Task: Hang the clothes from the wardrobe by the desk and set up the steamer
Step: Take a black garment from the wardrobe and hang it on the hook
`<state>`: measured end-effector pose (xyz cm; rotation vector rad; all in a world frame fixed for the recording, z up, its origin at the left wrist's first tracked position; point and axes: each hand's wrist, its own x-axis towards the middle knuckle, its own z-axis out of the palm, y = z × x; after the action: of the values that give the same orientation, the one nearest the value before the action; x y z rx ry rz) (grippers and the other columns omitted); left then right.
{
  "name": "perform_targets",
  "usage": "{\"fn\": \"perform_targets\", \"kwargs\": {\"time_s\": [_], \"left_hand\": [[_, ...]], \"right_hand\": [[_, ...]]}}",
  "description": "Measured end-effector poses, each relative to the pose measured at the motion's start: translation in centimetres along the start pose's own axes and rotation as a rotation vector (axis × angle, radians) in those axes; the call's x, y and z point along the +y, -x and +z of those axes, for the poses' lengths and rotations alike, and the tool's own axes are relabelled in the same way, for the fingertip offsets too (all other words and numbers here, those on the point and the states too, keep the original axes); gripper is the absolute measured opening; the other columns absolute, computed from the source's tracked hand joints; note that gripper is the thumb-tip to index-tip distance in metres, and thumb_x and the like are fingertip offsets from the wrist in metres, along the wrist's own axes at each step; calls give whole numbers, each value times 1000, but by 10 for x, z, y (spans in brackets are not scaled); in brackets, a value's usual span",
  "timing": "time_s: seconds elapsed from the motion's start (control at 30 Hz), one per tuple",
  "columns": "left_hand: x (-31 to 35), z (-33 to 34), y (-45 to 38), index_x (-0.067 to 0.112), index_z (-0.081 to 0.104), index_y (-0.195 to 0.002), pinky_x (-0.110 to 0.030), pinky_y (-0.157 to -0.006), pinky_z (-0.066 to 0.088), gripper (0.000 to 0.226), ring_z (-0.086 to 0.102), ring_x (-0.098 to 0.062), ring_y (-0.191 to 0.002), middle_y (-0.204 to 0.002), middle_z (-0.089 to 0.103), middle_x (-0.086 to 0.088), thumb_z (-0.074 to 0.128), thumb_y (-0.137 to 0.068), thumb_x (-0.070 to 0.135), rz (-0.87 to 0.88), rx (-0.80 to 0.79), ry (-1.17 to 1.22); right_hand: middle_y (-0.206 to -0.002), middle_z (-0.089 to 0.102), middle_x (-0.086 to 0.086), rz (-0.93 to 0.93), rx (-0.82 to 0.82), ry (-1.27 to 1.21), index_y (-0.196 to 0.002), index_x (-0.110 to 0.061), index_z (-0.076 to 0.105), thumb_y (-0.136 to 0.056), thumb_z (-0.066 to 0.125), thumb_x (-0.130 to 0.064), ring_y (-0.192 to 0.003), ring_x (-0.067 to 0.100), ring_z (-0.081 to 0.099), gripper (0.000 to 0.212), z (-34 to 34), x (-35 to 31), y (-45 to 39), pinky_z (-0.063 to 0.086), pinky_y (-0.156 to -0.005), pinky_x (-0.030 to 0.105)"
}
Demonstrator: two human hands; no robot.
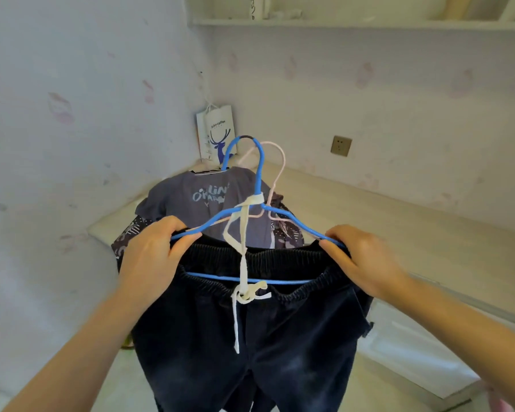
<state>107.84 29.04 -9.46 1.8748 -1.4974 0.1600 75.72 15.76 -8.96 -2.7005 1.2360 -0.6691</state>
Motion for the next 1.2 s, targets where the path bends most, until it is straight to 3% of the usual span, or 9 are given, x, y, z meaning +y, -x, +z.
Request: {"fn": "perform_targets", "kwargs": {"time_s": [0.07,0.23,0.33,0.47,0.57,0.7,0.9,1.2], "left_hand": [[-3,7,-22,23,55,-78,-34,-54,40,21,51,-14,-60,-63,53,5,58,-90,40,-47,-6,-37],[-10,22,-62,24,53,-76,-33,-51,38,22,50,-13,-57,-58,52,5,59,-90,40,-144,23,-111],[-17,28,-79,24,52,-76,-36,-52,42,23,50,-15,-56,-58,51,5,58,-90,41,-185,28,-119],[-30,35,-96,23,51,-77,-35,-50,40,24,50,-15,-56,-59,51,5,58,-90,42,-216,0,-130],[-41,35,-112,25,50,-76,-37,-52,42,25,50,-15,-56,-59,50,6,58,-89,44,-225,-20,-148],[-48,25,-142,27,50,-75,-33,-52,40,23,50,-15,-58,-61,51,7,55,-90,44,-203,41,-194],[-63,-2,-217,27,57,-80,-33,-54,36,24,50,-19,-65,-68,55,8,51,-92,47,-127,208,-241],[-103,-17,-309,24,56,-74,-32,-52,36,31,50,-19,-64,-65,53,5,50,-93,48,-43,268,-245]], "right_hand": [[-80,60,-5,-2,0,1,-91,-26,56,-87,16,-66,-71,21,58,57,11,10,-25,49,-64,42],[-79,57,-6,-54,-46,-149,-86,-27,53,-94,29,-52,-71,19,54,36,29,25,-85,47,-66,39],[-73,49,-6,-95,-132,-180,-71,-30,44,-95,27,-57,-68,17,51,40,36,34,-119,44,-67,39],[-64,48,-1,-79,-306,-167,-77,-15,44,-96,35,-51,-57,17,43,41,50,42,-152,35,-57,33],[-63,49,0,-91,-334,-205,-80,-19,39,-97,41,-47,-54,16,42,32,55,40,-171,35,-54,33],[-67,55,-4,-107,-203,-208,-83,-30,38,-96,41,-46,-57,16,51,21,49,30,-201,43,-56,37],[-73,58,-8,-106,134,-163,-91,-25,50,-94,43,-47,-66,14,55,23,25,6,-271,44,-58,35],[-77,58,-10,-77,298,-116,-91,-24,55,-94,47,-46,-68,13,55,24,24,-16,-369,42,-60,33]]}}
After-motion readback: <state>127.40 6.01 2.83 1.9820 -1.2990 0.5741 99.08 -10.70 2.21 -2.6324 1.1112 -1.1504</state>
